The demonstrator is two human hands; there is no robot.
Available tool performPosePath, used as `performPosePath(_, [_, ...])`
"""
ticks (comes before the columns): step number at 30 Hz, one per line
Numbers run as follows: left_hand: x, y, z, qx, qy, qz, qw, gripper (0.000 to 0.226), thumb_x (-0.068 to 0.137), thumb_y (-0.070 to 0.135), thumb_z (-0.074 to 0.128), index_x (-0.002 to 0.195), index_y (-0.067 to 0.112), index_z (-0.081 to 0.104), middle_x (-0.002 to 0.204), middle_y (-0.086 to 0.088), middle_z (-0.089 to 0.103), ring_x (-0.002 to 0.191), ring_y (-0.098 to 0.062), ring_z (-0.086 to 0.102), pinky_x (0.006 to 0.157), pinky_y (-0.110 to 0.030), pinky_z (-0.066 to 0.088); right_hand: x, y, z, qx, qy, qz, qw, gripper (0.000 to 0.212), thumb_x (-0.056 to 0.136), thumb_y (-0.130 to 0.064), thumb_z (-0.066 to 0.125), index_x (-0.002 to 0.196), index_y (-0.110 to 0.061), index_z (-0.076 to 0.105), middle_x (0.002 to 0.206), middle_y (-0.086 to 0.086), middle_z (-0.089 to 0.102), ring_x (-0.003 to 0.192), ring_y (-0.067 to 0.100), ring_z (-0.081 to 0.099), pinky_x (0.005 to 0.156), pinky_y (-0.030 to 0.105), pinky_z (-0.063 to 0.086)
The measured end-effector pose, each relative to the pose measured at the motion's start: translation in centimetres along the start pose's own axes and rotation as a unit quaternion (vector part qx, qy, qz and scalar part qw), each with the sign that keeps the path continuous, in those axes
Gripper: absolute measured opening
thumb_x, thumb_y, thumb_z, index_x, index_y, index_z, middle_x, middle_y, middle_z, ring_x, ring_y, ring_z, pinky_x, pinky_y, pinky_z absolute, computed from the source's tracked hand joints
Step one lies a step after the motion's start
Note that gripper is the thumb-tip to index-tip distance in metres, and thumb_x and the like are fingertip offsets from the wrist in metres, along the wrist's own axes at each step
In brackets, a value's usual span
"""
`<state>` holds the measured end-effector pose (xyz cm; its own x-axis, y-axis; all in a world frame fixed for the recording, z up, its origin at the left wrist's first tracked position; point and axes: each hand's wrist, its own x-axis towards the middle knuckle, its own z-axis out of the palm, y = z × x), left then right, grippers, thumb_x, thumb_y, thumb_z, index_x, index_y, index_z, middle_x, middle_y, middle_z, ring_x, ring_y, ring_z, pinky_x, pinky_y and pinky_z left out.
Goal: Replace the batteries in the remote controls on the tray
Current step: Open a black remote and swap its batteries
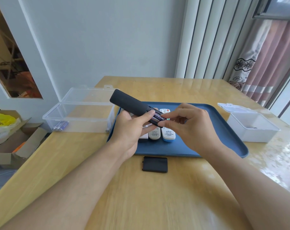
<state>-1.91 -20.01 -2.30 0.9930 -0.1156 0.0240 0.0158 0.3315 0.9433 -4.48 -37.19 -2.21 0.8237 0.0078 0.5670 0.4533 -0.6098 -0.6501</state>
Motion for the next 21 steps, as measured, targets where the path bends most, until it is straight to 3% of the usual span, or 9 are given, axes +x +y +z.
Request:
performPosePath(5, [0.2,0.6,-0.4,0.011,-0.026,-0.017,0.999,0.012,0.092,0.000,0.068,0.101,0.004,0.062,0.096,-0.008,0.078,0.090,-0.023,0.076,0.076,-0.037,0.064,0.5,0.1,-0.6,0.045,-0.030,0.004,0.999,0.022,0.069,-0.044,0.078,0.090,-0.037,0.080,0.079,-0.011,0.064,0.060,0.009,0.048,0.058,0.017,0.035])
performPosePath(8, [0.3,0.9,-0.7,0.027,-0.048,-0.028,0.998,0.014,0.092,0.001,0.068,0.105,0.002,0.064,0.099,-0.009,0.078,0.094,-0.024,0.075,0.080,-0.039,0.063,0.6,0.1,-0.8,0.062,-0.046,0.024,0.997,0.021,0.065,-0.046,0.081,0.085,-0.039,0.079,0.077,-0.012,0.067,0.059,0.008,0.048,0.059,0.021,0.038])
performPosePath(11, [0.3,1.0,-0.9,0.036,-0.066,-0.041,0.996,0.019,0.093,0.001,0.067,0.112,-0.003,0.065,0.111,-0.014,0.076,0.101,-0.028,0.073,0.081,-0.042,0.063,0.6,0.0,-0.9,0.109,-0.066,0.081,0.988,0.029,0.058,-0.046,0.085,0.080,-0.031,0.074,0.074,-0.016,0.072,0.062,0.011,0.050,0.061,0.029,0.044])
performPosePath(13, [0.3,1.0,-0.9,0.039,-0.073,-0.042,0.996,0.014,0.093,0.001,0.067,0.107,-0.001,0.066,0.106,-0.011,0.077,0.096,-0.024,0.074,0.078,-0.039,0.063,0.6,-0.2,-1.0,0.134,-0.084,0.113,0.981,0.037,0.055,-0.045,0.088,0.080,-0.025,0.070,0.079,-0.009,0.077,0.068,0.017,0.058,0.070,0.040,0.051])
performPosePath(17, [0.3,1.1,-1.0,0.047,-0.089,-0.041,0.994,0.011,0.093,0.001,0.067,0.104,0.003,0.065,0.100,-0.006,0.077,0.091,-0.021,0.074,0.075,-0.037,0.064,0.5,-0.7,-1.1,0.145,-0.102,0.157,0.972,0.044,0.058,-0.035,0.088,0.084,-0.010,0.064,0.078,0.001,0.078,0.071,0.022,0.071,0.075,0.044,0.054])
performPosePath(19, [0.3,1.0,-1.0,0.053,-0.090,-0.037,0.994,0.012,0.092,0.001,0.068,0.104,0.004,0.065,0.100,-0.007,0.076,0.093,-0.023,0.075,0.078,-0.039,0.064,0.5,-0.8,-1.2,0.154,-0.102,0.176,0.967,0.043,0.060,-0.032,0.089,0.079,-0.008,0.060,0.076,0.004,0.077,0.068,0.035,0.065,0.063,0.044,0.050])
performPosePath(21, [0.3,0.8,-0.9,0.067,-0.086,-0.029,0.994,0.017,0.091,0.000,0.070,0.106,0.003,0.064,0.103,-0.012,0.075,0.095,-0.025,0.075,0.082,-0.043,0.063,0.4,-0.6,-1.1,0.163,-0.100,0.201,0.961,0.040,0.066,-0.025,0.091,0.075,-0.010,0.055,0.073,0.012,0.072,0.062,0.029,0.052,0.049,0.032,0.036])
